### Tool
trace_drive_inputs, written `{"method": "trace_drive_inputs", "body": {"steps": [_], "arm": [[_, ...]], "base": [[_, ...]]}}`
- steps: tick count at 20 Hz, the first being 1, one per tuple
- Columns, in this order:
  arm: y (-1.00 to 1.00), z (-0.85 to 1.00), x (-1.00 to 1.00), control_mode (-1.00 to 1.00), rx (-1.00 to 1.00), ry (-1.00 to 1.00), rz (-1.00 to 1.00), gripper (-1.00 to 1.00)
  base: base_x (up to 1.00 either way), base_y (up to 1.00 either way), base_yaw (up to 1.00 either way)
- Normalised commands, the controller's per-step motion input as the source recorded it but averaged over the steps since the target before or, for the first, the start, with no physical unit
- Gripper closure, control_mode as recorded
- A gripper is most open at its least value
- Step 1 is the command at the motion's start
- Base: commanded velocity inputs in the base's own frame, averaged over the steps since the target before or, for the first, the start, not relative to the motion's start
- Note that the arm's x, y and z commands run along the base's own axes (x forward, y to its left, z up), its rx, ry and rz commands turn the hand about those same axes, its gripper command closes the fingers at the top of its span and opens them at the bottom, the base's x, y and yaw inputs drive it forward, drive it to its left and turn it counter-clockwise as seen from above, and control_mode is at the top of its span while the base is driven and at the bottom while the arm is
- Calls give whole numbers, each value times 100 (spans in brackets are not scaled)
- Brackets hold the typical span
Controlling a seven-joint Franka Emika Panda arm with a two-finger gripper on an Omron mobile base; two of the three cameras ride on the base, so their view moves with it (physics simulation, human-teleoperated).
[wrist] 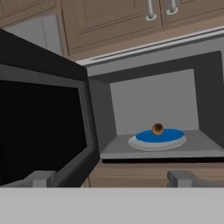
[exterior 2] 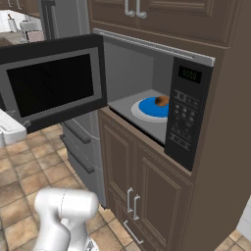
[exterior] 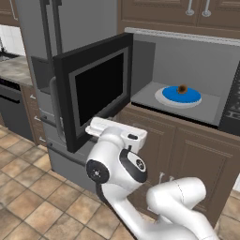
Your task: Pick the potato from the counter and place it in the microwave. Then turn on the microwave.
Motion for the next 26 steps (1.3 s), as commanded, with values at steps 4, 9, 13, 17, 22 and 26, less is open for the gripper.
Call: {"method": "trace_drive_inputs", "body": {"steps": [4, 9, 13, 17, 22, 26], "arm": [[41, 2, -17, -100, 0, 0, 1, -100], [41, 2, -14, -100, 0, 0, 1, -100], [40, 4, -11, -100, 0, 0, 0, -100], [40, 3, -8, -100, 0, 0, 0, -100], [36, 4, -7, -100, 0, 0, 0, -100], [32, 1, -3, -100, 0, 0, 0, -100]], "base": [[0, 0, 0], [0, 0, 0], [0, 0, 0], [0, 0, 0], [0, 0, 0], [0, 0, 0]]}}
